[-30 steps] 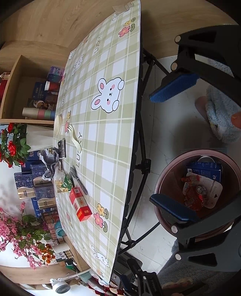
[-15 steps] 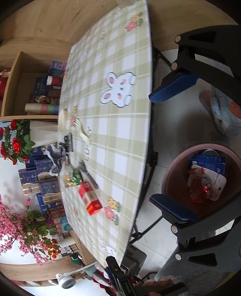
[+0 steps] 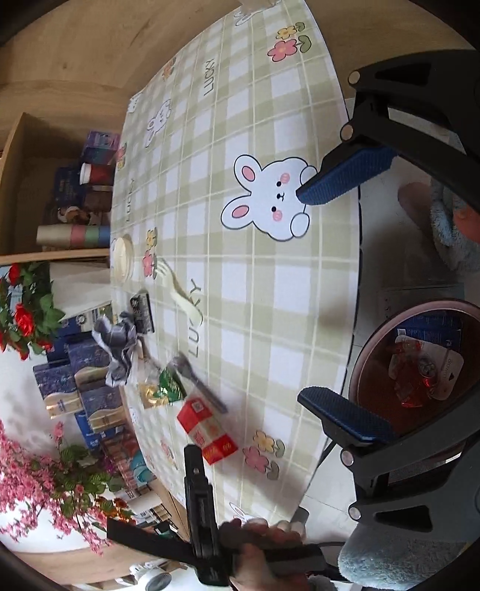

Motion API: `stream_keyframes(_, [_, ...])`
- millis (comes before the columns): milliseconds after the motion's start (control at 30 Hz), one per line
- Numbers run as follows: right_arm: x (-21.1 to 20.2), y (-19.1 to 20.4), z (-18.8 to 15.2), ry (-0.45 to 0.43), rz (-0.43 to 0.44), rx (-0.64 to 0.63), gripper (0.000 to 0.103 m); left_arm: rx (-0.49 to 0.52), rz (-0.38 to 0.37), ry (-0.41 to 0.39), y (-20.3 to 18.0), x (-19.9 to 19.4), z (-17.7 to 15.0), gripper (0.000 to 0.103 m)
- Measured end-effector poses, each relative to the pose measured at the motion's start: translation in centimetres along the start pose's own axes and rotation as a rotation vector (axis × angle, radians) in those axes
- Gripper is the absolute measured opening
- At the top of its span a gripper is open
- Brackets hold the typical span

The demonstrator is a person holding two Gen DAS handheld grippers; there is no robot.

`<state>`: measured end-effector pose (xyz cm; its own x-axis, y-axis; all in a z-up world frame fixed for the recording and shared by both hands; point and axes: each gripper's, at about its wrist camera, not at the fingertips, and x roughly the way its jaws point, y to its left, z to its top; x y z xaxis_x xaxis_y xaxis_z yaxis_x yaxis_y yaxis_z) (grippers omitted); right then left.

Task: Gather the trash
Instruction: 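Move the left tool to the table and grasp the red box, then grasp the black spoon with the right tool while the left tool holds the box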

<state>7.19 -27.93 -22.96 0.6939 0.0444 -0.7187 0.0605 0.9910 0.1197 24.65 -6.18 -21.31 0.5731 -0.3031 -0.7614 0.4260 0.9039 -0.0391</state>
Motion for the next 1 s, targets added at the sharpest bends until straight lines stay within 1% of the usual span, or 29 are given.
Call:
stream_keyframes(100, [0.6, -0.7, 0.4, 0.007, -0.026, 0.013, 0.097, 0.025, 0.015, 0.046, -0.3, 2.1, 0.4, 0.096])
stream_keyframes(167, [1.0, -0.9, 0.6, 0.011, -0.029, 0.019, 0.097, 0.033, 0.017, 0.072, -0.3, 3.2, 0.2, 0.091])
stream_keyframes(233, [1.5, -1.2, 0.9, 0.021, -0.028, 0.028, 0.097, 0.029, 0.024, 0.099, -0.3, 3.9, -0.2, 0.08])
stream_keyframes(267, [1.7, -1.4, 1.1, 0.027, -0.025, 0.033, 0.097, 0.044, 0.04, 0.08, -0.5, 3.8, -0.4, 0.075])
stream_keyframes(333, [1.8, -1.5, 1.5, 0.025, -0.019, 0.045, 0.097, 0.07, 0.033, 0.067, -0.9, 3.3, -0.6, 0.059])
stream_keyframes(433, [1.7, -1.2, 1.9, 0.018, -0.012, 0.045, 0.097, 0.077, 0.04, 0.067, -0.8, 2.8, -0.8, 0.057])
stream_keyframes(500, [1.6, -1.0, 2.1, 0.009, -0.006, 0.039, 0.097, 0.043, 0.042, 0.052, -0.3, 2.1, -1.1, 0.057])
stream_keyframes(600, [1.8, -0.5, 2.4, 0.021, 0.002, 0.019, 0.097, -0.02, 0.025, 0.028, 0.6, 0.7, -1.3, 0.057])
stream_keyframes(800, [2.4, 0.7, 3.0, 0.048, 0.023, -0.024, 0.097, -0.065, 0.006, -0.034, 1.5, -2.8, -2.3, 0.056])
stream_keyframes(1000, [3.8, 2.2, 4.1, 0.081, 0.063, -0.034, 0.097, -0.14, 0.018, -0.057, 3.1, -5.4, -3.8, 0.056])
